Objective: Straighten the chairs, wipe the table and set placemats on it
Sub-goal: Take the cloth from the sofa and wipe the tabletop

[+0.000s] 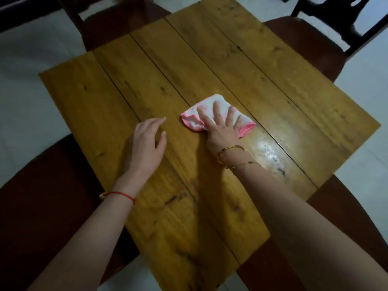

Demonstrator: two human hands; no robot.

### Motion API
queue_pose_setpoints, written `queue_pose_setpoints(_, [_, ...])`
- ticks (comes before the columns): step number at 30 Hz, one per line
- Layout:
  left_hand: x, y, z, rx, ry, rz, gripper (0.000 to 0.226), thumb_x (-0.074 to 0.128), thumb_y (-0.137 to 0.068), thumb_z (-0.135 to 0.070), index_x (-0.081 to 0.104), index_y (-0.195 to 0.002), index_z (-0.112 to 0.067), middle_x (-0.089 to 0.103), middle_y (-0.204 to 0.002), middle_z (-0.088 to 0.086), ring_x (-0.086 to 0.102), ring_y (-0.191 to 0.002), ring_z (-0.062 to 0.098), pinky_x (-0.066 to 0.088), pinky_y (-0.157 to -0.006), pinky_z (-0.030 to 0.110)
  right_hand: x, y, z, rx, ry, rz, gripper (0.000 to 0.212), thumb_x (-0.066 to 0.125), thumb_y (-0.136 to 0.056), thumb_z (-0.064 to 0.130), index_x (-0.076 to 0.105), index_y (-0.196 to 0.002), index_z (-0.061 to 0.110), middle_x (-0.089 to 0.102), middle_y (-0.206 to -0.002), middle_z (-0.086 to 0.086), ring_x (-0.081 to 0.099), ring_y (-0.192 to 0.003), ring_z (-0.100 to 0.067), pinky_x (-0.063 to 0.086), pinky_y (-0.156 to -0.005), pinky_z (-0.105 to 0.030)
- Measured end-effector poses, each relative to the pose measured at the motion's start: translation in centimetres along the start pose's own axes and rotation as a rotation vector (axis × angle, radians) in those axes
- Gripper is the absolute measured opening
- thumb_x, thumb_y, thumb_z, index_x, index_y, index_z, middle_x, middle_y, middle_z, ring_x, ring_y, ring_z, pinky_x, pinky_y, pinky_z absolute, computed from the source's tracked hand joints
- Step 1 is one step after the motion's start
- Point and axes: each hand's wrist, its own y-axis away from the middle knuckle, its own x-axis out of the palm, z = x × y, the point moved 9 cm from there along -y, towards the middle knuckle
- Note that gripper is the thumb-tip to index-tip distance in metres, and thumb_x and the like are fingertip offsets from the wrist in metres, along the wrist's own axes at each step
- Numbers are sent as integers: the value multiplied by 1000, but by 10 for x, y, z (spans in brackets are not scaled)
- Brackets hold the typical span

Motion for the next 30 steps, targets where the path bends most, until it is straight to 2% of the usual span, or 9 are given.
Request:
queue_pose_setpoints(7, [-34, -40, 15, -60, 9, -38, 39, 51, -101, -16, 54, -139, -14, 55, -138, 5, 45, -130, 20, 29, -101, 21, -3, -24, 26, -41, -8, -4, 68, 31, -97, 13, 7, -153, 41, -13, -163, -3, -22, -143, -46, -10, -115, -62])
queue_pose_setpoints(11, [-47, -46, 7, -75, 12, -30, 39, 51, -101, -16, 54, -140, -15, 55, -138, 5, 44, -129, 20, 30, -100, 22, 1, -9, 54, -121, -32, 116, 65, 33, -99, 22, 3, -154, 37, -15, -163, -3, -25, -142, -45, -15, -112, -63])
queue_pose_setpoints(16, [-57, -39, -12, -41, 19, -15, 38, 54, -99, -13, 57, -137, -13, 57, -135, 6, 47, -127, 21, 33, -98, 22, 18, 23, 84, -235, 5, 127, 64, 32, -102, 13, 1, -155, 30, -10, -163, -6, -32, -136, -41, -11, -115, -61])
queue_pose_setpoints(19, [-60, -27, -18, -27, 24, 3, 38, 54, -98, -12, 58, -136, -13, 58, -134, 6, 48, -126, 21, 34, -96, 22, 21, 42, 87, -273, 34, 182, 60, 34, -104, 20, 4, -156, 25, -5, -163, -9, -20, -144, -44, -12, -114, -54])
queue_pose_setpoints(21, [-61, -17, -21, -35, 31, 22, 39, 54, -98, -12, 57, -137, -14, 58, -134, 5, 48, -126, 19, 34, -96, 22, 26, 61, 88, -287, 39, 221, 63, 41, -102, 22, 8, -156, 23, 3, -163, -11, -10, -146, -45, 1, -117, -58])
queue_pose_setpoints(24, [-63, -1, -23, -46, 52, 43, 39, 54, -99, -12, 56, -137, -15, 56, -136, 3, 47, -127, 18, 34, -95, 21, 24, 86, 89, -307, 78, 188, 63, 58, -95, 22, 31, -152, 19, 31, -156, -14, 17, -144, -47, 29, -111, -61])
queue_pose_setpoints(25, [-63, 5, -25, -49, 55, 51, 39, 54, -99, -12, 56, -138, -16, 55, -137, 3, 47, -127, 18, 34, -95, 21, 15, 94, 89, -303, 58, 196, 58, 54, -96, 22, 34, -150, 18, 33, -155, -13, 20, -144, -45, 30, -111, -58])
queue_pose_setpoints(28, [-58, 19, -21, -74, 51, 92, 37, 52, -100, -16, 56, -137, -16, 55, -136, 4, 50, -125, 19, 40, -94, 23, -3, 104, 78, -154, -256, 286, 53, 38, -99, 6, 34, -149, 21, 29, -157, -4, 20, -146, -29, 21, -118, -42])
queue_pose_setpoints(30, [-58, 28, -19, -131, 54, 131, 34, 48, -102, -22, 59, -133, -13, 60, -129, 6, 57, -116, 20, 46, -88, 25, -21, 105, 64, 74, -548, 235, 56, 41, -94, -2, 47, -142, 24, 45, -149, -3, 39, -138, -25, 35, -112, -36])
